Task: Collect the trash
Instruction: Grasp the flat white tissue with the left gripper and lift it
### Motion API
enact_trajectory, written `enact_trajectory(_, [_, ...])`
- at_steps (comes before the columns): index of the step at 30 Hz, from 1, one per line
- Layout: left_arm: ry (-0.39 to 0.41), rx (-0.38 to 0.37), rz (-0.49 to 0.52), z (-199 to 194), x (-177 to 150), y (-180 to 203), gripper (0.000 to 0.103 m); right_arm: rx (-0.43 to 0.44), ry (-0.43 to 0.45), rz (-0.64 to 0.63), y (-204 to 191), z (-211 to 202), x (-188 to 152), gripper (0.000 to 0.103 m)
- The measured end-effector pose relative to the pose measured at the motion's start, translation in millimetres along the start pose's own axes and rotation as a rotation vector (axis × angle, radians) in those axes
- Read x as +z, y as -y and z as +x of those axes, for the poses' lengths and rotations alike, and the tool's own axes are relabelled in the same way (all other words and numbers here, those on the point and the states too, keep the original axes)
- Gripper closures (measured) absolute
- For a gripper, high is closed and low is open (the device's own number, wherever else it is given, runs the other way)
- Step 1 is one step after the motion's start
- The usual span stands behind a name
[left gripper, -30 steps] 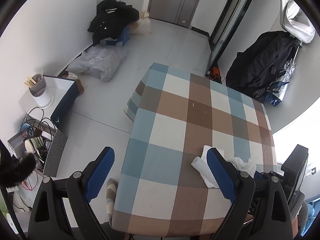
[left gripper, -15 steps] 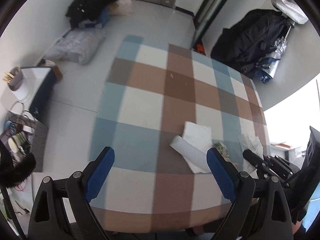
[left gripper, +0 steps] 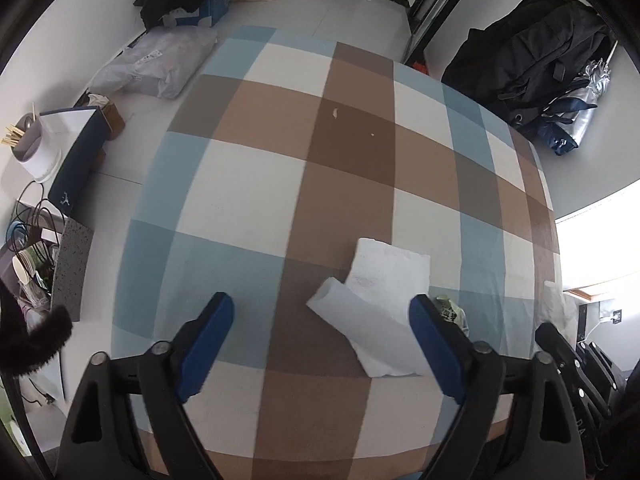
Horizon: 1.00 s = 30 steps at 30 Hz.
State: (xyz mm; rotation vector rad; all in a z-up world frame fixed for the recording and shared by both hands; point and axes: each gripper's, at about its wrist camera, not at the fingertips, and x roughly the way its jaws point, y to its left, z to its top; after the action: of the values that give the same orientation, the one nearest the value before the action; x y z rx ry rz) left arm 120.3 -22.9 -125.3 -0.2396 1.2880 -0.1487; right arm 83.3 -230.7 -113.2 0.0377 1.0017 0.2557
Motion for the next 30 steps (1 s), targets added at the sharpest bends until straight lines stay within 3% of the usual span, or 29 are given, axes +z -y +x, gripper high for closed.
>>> enact_trajectory(1, [-0.008,-0.008,0.003,0.3,-1.7,1.1,0.028,0.001,0.001,0.001,1.6,-0.8,-0.5,0.095])
enact_trajectory(6, [0.015,0.09,0.103,1.8,-7.1,15.1,0.048,0.023,0.014,0.019,7.8,-7.7,-1.5,0.095])
enact_trajectory(8, [0.01,0.062,0.117,1.1,-8.3,18.0,0.066,0.025,0.014,0.017,7.2,-8.4,-1.5,0.095])
enact_trajectory(12, [0.007,0.073,0.13,-1.2,-11.8,17.0,0.072,0.028,0.022,0.009,4.9,-10.8,-2.0,0.095])
enact_trajectory(16, [0.041,0.094,0.148,-9.7,-11.1,18.5,0.093,0.032,0.018,0.0,2.0,-10.3,-3.0,0.095])
enact_trajectory(26, [0.048,-0.017,0.132,-20.0,-7.3,15.8,0.1,0.013,0.019,0.001,-1.0,-7.9,-2.2,0.095])
enact_trajectory(30, [0.112,-0.081,0.141,-44.5,-9.1,19.0,0.1,0.02,0.018,-0.012,-7.4,-6.5,-2.7,0.095])
